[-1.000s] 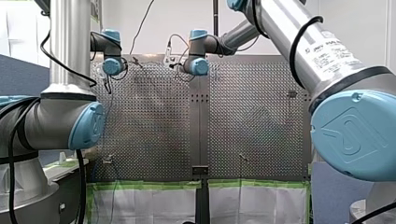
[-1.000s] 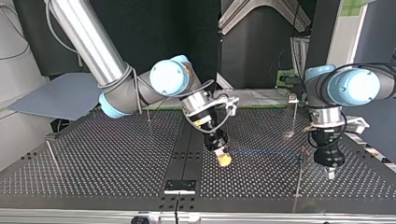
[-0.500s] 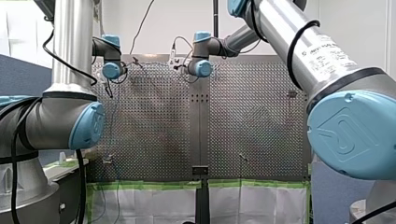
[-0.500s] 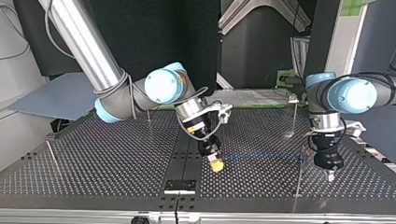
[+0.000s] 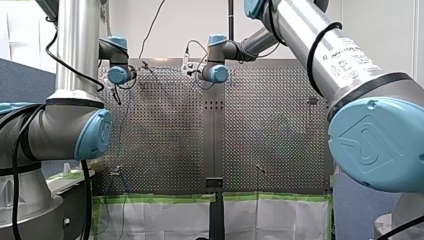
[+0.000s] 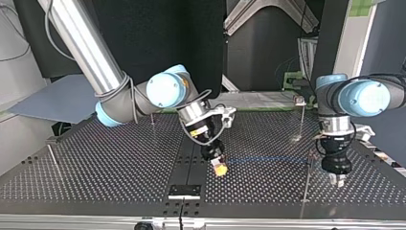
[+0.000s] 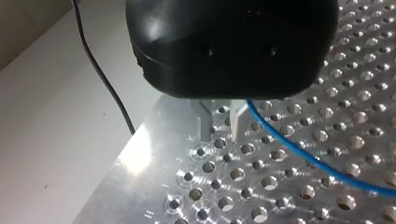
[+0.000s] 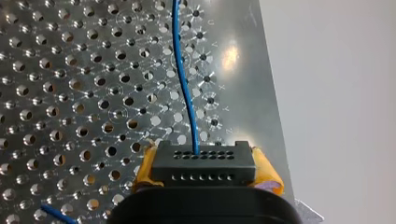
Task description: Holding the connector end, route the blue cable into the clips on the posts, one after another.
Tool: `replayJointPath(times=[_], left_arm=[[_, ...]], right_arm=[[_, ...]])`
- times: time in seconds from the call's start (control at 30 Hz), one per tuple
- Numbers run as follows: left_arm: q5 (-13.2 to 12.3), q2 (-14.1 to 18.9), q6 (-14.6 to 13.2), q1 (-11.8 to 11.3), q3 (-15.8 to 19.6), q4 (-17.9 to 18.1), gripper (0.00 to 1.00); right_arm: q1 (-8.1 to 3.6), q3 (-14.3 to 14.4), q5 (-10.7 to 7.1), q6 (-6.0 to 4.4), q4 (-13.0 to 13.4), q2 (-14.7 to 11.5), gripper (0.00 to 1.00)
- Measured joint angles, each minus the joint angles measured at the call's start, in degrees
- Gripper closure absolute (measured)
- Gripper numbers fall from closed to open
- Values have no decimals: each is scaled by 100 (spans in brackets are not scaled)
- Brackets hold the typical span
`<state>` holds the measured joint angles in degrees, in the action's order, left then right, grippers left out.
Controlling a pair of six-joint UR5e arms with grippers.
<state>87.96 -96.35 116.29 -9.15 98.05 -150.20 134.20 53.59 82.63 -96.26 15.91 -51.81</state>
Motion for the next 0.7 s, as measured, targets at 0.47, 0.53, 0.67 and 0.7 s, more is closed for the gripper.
replayJointPath(times=[0.47,0.53,0.67,0.7], left_arm=[[706,21,-443,63,2,-748,0],[749,23,-436,67,6,-869,0],[646,57,-363,57,43,-1142,0],[605,81,-346,50,67,-1196,0]], right_arm=[[-76,0,-5,0,-15,2,100],[-82,1,-11,0,-22,2,100],[-100,1,-16,0,-43,1,100],[-102,1,-17,0,-46,1,100]])
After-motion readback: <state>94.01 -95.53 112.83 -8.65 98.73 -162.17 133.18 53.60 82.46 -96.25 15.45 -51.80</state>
